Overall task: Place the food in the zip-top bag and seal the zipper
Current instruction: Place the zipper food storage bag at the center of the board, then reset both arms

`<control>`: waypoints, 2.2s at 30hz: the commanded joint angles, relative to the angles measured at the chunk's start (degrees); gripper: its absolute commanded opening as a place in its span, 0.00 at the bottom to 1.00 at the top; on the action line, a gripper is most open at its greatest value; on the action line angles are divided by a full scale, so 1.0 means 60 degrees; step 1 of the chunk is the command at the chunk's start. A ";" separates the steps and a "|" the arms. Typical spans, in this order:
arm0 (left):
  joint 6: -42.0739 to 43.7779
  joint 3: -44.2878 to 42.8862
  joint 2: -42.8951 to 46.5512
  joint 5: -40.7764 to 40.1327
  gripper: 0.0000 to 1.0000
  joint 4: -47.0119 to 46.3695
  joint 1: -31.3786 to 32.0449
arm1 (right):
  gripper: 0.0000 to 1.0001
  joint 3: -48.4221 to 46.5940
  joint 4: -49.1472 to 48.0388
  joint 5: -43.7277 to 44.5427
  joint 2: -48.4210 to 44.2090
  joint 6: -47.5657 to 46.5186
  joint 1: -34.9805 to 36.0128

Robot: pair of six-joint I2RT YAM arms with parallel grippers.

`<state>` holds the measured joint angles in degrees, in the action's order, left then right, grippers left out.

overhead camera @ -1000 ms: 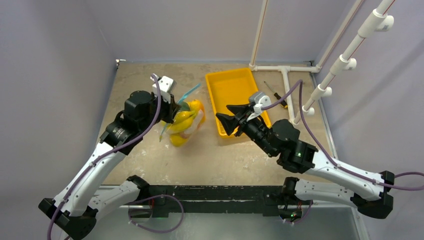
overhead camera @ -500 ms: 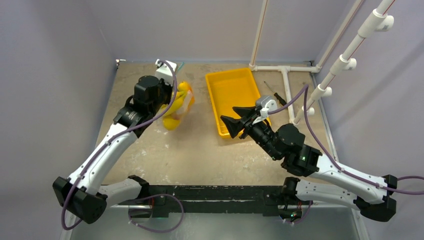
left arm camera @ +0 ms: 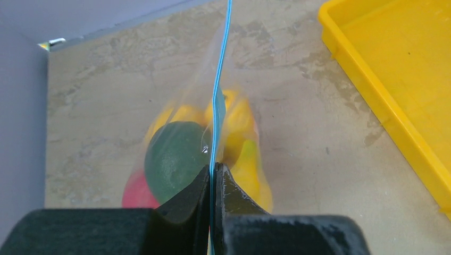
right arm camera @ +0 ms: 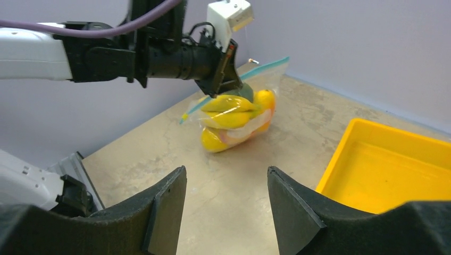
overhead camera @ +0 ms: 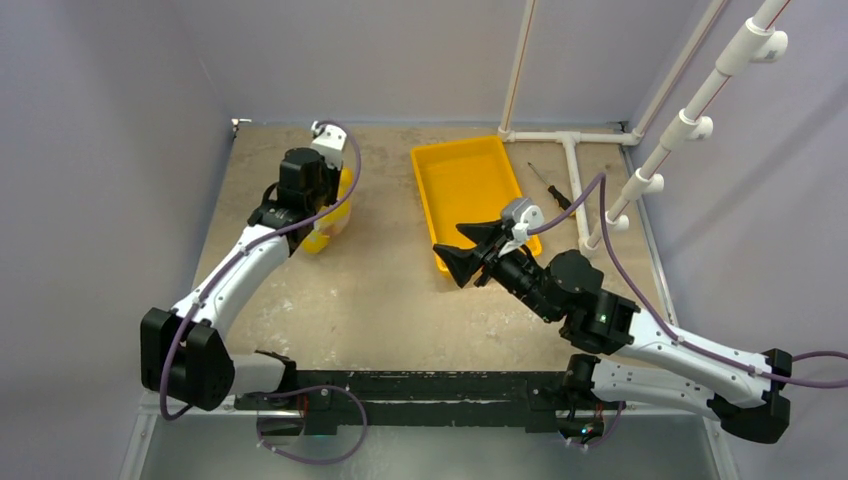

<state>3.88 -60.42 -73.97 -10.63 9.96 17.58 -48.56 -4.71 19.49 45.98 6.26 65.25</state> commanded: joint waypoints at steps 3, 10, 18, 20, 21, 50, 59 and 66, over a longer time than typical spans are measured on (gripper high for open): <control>-0.1018 0.0490 -0.0386 0.0372 0.00 -0.1258 0.0679 | 0.61 0.0197 -0.0311 -0.0589 -0.0179 0.0455 0.0045; -0.1994 0.1605 -0.0211 0.0072 0.00 -0.1864 0.1786 | 0.65 0.0255 -0.0172 -0.0461 -0.0196 0.0871 0.0041; -0.3122 0.3020 0.0579 -0.0049 0.00 -0.2277 0.2637 | 0.73 0.0582 -0.0285 -0.0060 -0.0398 0.1519 0.0039; -0.3411 0.3353 0.0697 0.0020 0.05 -0.2409 0.2780 | 0.75 0.0635 -0.0317 0.0000 -0.0355 0.1709 0.0040; -0.3619 0.3480 0.0742 0.0048 0.10 -0.2444 0.2857 | 0.76 0.0640 -0.0321 0.0004 -0.0302 0.1809 0.0038; -0.5486 0.2318 0.3056 -0.2030 0.95 0.2039 0.5946 | 0.95 0.1208 0.0655 0.3705 0.0490 0.5988 0.0037; -0.5151 0.0647 0.3375 -0.4114 0.99 0.4174 0.5950 | 0.99 0.1066 0.0344 0.3173 0.1281 0.5485 -0.0748; -0.4583 0.0275 0.3828 -0.4801 0.99 0.4355 0.5946 | 0.99 0.0351 -0.0245 0.1492 0.2100 0.4270 -0.2719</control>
<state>-26.50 -56.51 -53.30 -34.79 34.26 53.17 -41.30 -2.28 34.00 57.32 36.36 52.58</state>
